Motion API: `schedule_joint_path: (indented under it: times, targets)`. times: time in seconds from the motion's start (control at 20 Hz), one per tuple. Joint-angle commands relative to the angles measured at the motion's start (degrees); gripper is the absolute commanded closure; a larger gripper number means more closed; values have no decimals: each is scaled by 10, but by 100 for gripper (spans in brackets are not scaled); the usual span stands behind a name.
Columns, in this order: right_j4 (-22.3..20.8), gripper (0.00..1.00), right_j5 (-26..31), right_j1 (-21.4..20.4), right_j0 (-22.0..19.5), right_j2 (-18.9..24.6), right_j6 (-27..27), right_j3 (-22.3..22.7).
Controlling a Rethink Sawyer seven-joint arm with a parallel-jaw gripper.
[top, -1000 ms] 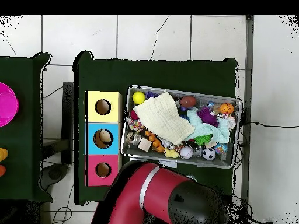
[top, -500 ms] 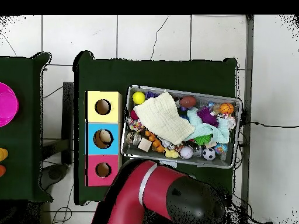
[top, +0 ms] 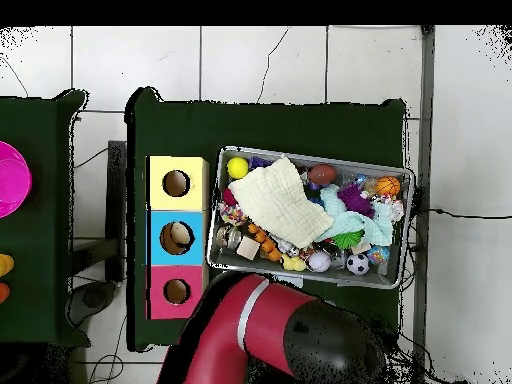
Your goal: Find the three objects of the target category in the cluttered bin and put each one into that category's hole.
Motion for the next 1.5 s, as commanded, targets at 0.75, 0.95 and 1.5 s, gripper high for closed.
schedule_joint_path:
  times: [0.75, 0.95, 1.5]
  targets:
    - [97, 100, -15, 61, -1, 21, -24, -121]
    - [96, 100, -11, 63, 1, 21, -23, -125]
    - [89, 100, 3, 80, -10, 31, -27, -160]
